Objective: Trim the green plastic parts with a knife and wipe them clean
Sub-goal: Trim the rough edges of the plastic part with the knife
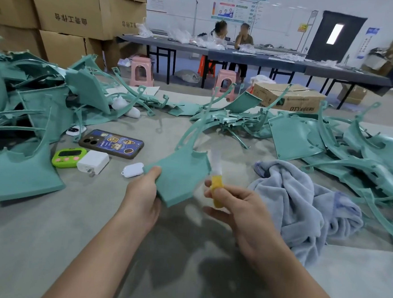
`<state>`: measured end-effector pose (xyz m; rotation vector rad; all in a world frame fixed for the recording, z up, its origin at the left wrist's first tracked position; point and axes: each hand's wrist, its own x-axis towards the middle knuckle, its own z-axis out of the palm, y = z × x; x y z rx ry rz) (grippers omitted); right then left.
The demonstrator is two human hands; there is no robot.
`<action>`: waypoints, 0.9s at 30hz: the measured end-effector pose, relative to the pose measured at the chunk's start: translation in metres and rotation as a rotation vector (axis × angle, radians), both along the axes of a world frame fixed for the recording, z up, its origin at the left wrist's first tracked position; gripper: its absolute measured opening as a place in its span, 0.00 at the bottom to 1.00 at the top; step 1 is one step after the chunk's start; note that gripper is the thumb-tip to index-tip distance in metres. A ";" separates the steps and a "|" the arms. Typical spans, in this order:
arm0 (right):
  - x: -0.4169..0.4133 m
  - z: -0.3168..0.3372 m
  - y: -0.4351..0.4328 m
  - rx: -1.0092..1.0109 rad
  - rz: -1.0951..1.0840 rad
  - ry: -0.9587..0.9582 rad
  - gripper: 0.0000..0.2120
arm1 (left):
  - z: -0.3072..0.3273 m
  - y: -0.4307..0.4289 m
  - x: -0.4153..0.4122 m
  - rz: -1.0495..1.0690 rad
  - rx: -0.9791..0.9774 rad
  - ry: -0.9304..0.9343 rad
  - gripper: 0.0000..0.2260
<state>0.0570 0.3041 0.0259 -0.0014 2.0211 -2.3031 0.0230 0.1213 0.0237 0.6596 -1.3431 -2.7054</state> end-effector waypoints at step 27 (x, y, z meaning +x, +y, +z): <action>-0.006 0.003 0.008 0.118 -0.132 -0.111 0.17 | 0.003 -0.012 -0.001 0.084 -0.261 0.420 0.16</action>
